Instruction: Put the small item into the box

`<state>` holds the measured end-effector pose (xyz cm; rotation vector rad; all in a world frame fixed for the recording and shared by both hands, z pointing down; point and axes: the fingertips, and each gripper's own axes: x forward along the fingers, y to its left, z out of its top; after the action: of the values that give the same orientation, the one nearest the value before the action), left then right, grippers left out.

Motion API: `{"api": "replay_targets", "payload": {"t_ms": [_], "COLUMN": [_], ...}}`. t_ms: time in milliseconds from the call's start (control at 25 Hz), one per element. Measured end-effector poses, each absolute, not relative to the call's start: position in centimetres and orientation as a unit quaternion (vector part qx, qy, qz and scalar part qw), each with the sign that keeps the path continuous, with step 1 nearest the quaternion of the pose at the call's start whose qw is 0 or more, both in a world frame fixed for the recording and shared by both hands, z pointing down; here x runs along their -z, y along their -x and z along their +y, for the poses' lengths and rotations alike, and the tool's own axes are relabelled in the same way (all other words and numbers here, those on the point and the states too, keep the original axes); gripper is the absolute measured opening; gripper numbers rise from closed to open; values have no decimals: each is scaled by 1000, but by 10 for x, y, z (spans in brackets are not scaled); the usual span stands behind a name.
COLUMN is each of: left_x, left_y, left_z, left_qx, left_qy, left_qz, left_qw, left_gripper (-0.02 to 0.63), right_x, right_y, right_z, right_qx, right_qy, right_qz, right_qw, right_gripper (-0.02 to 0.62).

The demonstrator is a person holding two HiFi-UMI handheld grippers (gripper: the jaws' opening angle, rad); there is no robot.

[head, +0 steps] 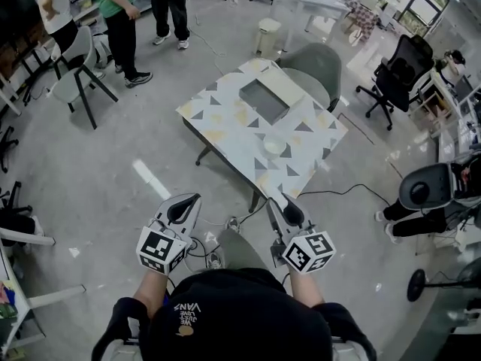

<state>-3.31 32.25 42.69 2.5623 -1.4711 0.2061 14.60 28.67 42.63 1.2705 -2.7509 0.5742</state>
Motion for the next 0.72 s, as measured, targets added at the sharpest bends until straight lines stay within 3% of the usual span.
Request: {"api": "replay_targets", "payload": {"t_ms": [720], "left_x": [-442], "left_y": [76], "left_z": [190], "left_qx": [-87], "left_qy": [-850], "left_qz": [-510], "left_qw": [104], "left_gripper": [6], "right_x": [-441], "right_y": [-112], "right_z": [136], "right_qx": [-195], "right_qy": [-409], "right_qz": [-891], "right_qw": [38], "right_gripper": [126]}}
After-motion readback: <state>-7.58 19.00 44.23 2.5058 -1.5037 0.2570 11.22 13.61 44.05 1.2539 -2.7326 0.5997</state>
